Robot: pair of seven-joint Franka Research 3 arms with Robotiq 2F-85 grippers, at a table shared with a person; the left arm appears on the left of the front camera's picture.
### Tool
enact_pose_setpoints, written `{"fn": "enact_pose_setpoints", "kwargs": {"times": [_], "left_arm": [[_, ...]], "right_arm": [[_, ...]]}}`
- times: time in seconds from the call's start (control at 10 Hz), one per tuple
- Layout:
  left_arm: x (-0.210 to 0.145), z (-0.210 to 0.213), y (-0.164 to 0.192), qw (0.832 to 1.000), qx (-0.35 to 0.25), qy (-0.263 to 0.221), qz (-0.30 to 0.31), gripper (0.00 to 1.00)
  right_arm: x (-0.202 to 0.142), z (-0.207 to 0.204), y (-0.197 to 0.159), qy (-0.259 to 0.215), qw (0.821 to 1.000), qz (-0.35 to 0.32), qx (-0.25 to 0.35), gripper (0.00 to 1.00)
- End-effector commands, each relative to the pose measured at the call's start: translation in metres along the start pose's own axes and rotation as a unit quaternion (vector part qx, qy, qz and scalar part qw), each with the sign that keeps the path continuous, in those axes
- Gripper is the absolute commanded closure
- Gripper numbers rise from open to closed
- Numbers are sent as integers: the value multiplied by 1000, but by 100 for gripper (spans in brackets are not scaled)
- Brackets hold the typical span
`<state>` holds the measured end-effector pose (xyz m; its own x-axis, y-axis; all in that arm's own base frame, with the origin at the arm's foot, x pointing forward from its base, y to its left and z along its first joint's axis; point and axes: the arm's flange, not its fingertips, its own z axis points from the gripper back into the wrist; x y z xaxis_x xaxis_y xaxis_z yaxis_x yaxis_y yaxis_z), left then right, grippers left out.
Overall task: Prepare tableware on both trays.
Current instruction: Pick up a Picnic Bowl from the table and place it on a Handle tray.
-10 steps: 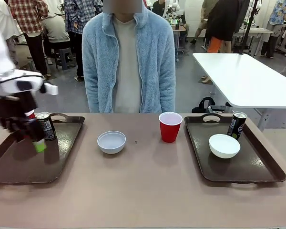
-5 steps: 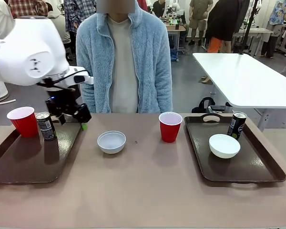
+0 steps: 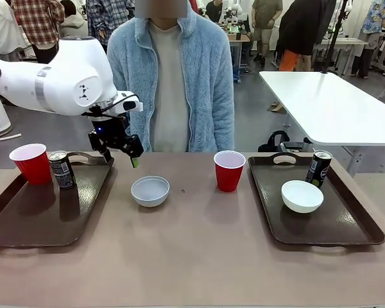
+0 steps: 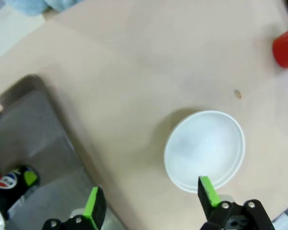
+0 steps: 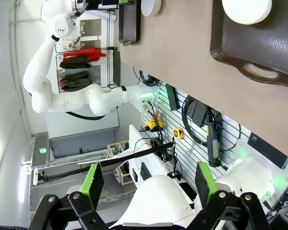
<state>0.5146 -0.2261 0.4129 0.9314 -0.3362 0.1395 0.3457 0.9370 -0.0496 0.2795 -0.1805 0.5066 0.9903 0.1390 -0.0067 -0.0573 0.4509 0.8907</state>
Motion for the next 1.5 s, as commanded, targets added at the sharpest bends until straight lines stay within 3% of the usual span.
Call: {"fn": "enact_pose_setpoints", "kwargs": {"times": [0.0, 0.3, 0.5, 0.8, 0.9, 1.0, 1.2, 1.4], "left_arm": [[0, 7, 8, 1000, 6, -5, 5, 0], [0, 1, 1, 1000, 0, -1, 1, 0], [-18, -22, -7, 1000, -9, -5, -11, 0], [-12, -47, -20, 1000, -8, -8, -16, 0], [-10, -54, -22, 1000, -10, -7, -17, 21], [-8, -58, -24, 1000, -2, 1, -19, 56], [-5, -63, -24, 1000, 1, 13, -16, 100], [-4, -64, -24, 1000, 0, 18, -15, 100]], "right_arm": [[-1, 1, 1, -3, 1000, 10, 8, 0], [-1, 1, 1, -3, 1000, 10, 8, 0], [-1, 1, 1, -3, 1000, 10, 8, 0], [-1, 1, 1, -3, 1000, 10, 8, 0], [-1, 1, 1, -3, 1000, 10, 8, 0], [-1, 1, 1, -3, 1000, 10, 8, 0], [-1, 1, 1, -3, 1000, 10, 8, 0], [-1, 1, 1, -3, 1000, 10, 8, 0]]}}
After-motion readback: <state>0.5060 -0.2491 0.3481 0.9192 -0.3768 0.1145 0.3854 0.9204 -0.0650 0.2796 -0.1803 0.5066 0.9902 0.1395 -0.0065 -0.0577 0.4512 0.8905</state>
